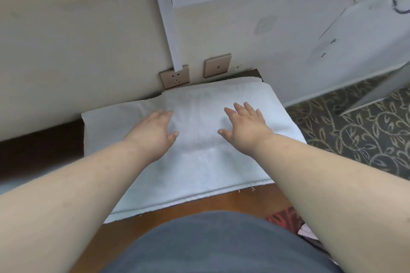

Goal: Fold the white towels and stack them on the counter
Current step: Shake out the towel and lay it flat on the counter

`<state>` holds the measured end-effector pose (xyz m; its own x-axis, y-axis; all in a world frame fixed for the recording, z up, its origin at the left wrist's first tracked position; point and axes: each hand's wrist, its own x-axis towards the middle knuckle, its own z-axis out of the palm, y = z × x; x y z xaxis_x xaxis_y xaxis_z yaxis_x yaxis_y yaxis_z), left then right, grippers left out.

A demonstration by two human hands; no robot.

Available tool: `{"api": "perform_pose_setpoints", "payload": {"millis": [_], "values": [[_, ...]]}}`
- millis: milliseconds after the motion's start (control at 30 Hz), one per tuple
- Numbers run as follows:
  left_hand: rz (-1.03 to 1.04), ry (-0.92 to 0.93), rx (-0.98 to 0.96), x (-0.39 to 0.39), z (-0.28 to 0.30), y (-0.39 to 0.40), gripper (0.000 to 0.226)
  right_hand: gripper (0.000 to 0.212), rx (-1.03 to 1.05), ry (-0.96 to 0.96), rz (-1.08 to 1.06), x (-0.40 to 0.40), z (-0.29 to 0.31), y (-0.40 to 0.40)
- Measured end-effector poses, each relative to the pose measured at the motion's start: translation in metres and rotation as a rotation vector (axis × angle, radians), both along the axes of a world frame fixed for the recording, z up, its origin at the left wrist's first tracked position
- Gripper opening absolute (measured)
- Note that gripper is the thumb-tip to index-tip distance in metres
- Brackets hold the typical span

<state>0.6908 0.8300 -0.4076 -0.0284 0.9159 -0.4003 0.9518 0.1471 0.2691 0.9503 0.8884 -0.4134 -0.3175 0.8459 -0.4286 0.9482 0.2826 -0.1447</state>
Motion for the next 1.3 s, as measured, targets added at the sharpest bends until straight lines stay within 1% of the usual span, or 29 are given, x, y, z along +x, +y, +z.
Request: {"api": "perform_pose_setpoints", "payload": {"millis": [133,200,300,367,433,533,600,633,733,833,900,1000,1067,1167,1300], "values": [[-0.03,0.026,0.024,0.022,-0.008,0.057,0.065,0.075,-0.01,0.043,0.055,0.002,-0.016,0.055],[-0.038,0.049,0.007,0.029,-0.02,0.081,0.064,0.077,0.002,0.053,0.068,0.006,-0.029,0.079],[-0.019,0.124,-0.049,0.033,-0.038,0.107,0.064,0.077,-0.013,0.019,0.095,0.017,-0.047,0.106],[-0.013,0.167,-0.071,0.032,-0.047,0.114,0.066,0.075,-0.014,0.009,0.103,0.023,-0.056,0.119],[0.013,0.186,-0.037,0.031,-0.051,0.115,0.067,0.068,0.063,0.04,0.105,0.026,-0.061,0.129],[0.026,0.224,0.067,0.03,-0.055,0.113,0.055,0.056,0.171,0.1,0.091,0.03,-0.061,0.143],[0.044,0.227,0.071,0.024,-0.056,0.113,0.048,0.053,0.183,0.104,0.097,0.036,-0.063,0.148],[0.073,0.236,0.049,0.019,-0.056,0.112,0.048,0.053,0.173,0.098,0.095,0.038,-0.063,0.148],[0.158,0.276,0.005,-0.001,-0.053,0.107,0.052,0.049,0.158,0.108,0.086,0.04,-0.062,0.146],[0.196,0.178,0.082,-0.003,-0.042,0.095,0.045,0.034,0.217,0.216,0.125,0.035,-0.049,0.138],[0.237,0.133,0.125,0.004,-0.028,0.081,0.043,0.035,0.227,0.278,0.164,0.028,-0.033,0.127],[0.276,0.138,0.169,0.017,-0.004,0.052,0.041,0.032,0.208,0.353,0.193,0.022,-0.008,0.1],[0.291,0.117,0.218,0.026,0.014,0.033,0.037,0.029,0.218,0.405,0.28,0.017,0.009,0.075],[0.262,0.093,0.307,0.042,0.045,0.002,0.034,0.033,0.224,0.485,0.442,0.003,0.036,0.036],[0.145,0.144,0.424,0.053,0.086,-0.044,0.032,0.047,0.257,0.621,0.597,-0.032,0.072,-0.018]]}}
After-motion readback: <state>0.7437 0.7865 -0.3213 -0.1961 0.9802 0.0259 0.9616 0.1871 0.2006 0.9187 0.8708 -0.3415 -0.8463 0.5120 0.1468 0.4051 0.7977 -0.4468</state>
